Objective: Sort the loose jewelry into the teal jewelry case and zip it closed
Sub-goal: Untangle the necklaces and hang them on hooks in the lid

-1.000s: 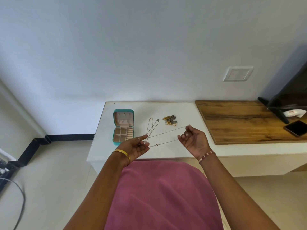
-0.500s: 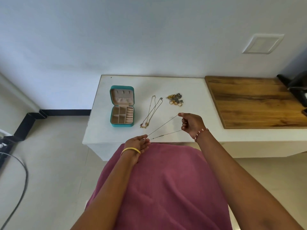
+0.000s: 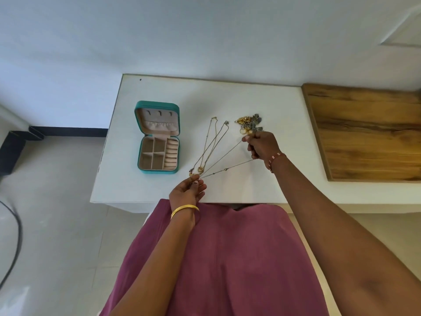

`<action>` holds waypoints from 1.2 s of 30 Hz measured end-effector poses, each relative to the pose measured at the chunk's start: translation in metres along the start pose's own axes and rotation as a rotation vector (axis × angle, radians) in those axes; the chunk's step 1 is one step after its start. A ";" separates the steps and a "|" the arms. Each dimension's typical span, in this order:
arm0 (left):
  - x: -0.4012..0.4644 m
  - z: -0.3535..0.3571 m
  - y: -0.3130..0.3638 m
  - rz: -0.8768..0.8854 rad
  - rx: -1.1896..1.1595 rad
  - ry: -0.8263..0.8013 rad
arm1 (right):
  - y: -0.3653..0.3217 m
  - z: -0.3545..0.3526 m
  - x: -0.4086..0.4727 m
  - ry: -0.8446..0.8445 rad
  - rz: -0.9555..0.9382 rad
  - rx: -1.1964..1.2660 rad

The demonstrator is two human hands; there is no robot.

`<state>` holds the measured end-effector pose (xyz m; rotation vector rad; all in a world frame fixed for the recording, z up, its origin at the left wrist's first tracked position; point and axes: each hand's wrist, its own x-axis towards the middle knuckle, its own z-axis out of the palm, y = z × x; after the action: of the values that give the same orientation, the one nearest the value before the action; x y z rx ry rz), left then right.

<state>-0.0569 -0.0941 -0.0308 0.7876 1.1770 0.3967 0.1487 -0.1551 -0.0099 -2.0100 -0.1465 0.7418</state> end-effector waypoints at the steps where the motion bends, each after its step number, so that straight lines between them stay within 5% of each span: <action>1: 0.003 0.002 -0.001 -0.001 -0.002 0.006 | -0.001 0.003 0.008 -0.001 -0.022 -0.032; 12: 0.015 0.010 -0.011 0.055 0.122 0.105 | -0.002 0.033 0.062 0.054 -0.303 -0.389; 23: 0.017 0.011 -0.018 0.275 0.613 0.102 | -0.008 0.044 0.070 0.012 -0.361 -0.562; 36: 0.020 0.009 -0.017 0.296 0.621 0.099 | -0.016 0.046 0.066 0.048 -0.433 -0.669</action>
<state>-0.0434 -0.0958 -0.0551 1.5060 1.2946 0.3137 0.1797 -0.0864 -0.0428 -2.4886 -0.8677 0.3851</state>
